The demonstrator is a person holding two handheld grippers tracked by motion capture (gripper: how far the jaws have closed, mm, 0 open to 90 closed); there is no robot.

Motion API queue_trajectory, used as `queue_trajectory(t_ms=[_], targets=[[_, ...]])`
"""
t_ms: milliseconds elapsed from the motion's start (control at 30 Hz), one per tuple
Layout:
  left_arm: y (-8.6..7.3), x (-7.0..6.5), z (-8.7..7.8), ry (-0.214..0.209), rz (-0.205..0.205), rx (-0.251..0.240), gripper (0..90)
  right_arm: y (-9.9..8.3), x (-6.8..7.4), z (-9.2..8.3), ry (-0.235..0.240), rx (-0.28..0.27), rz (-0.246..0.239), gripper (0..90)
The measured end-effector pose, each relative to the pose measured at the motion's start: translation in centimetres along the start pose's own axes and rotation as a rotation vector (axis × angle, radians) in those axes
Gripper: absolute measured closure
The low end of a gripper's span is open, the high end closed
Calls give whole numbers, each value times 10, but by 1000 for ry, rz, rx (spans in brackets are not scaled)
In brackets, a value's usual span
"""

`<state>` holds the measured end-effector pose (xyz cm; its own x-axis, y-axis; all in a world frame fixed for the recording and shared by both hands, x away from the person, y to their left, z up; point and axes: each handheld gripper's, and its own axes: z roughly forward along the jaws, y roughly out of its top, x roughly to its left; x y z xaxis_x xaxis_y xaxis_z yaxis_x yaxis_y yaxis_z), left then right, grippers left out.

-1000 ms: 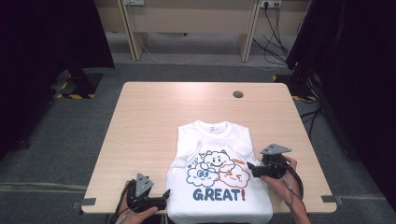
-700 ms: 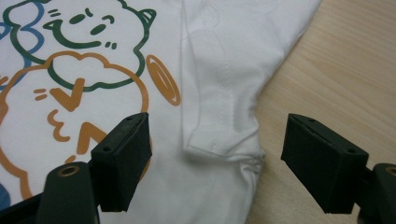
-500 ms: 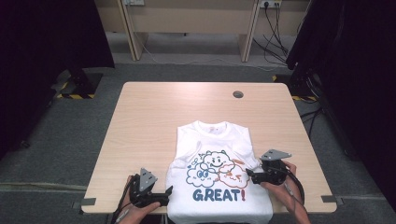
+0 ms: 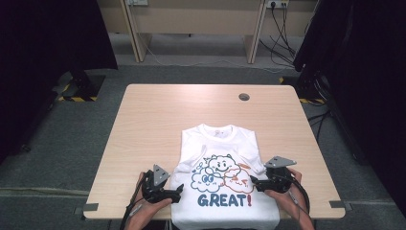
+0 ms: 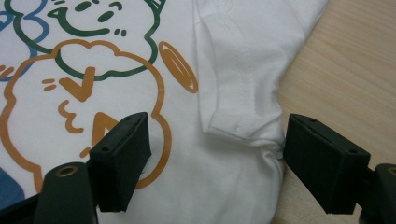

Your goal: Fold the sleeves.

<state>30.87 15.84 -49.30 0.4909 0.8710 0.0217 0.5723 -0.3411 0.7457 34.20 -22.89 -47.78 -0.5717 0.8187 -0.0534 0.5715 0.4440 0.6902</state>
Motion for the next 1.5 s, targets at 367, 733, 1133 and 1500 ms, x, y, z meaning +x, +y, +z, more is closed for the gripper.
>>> queue_trajectory(t_ms=[367,733,1133,1500], targets=[[-7,19,-7,22,-27,9,49,6,11,8,27,-5,18,201],[-16,33,-14,29,-68,5,49,16,24,18,50,-4,-3,183],[-10,35,-11,46,-53,7,63,33,-15,7,-9,-96,148,178],[-10,41,-7,35,-77,6,49,49,-25,47,-132,-3,92,183]])
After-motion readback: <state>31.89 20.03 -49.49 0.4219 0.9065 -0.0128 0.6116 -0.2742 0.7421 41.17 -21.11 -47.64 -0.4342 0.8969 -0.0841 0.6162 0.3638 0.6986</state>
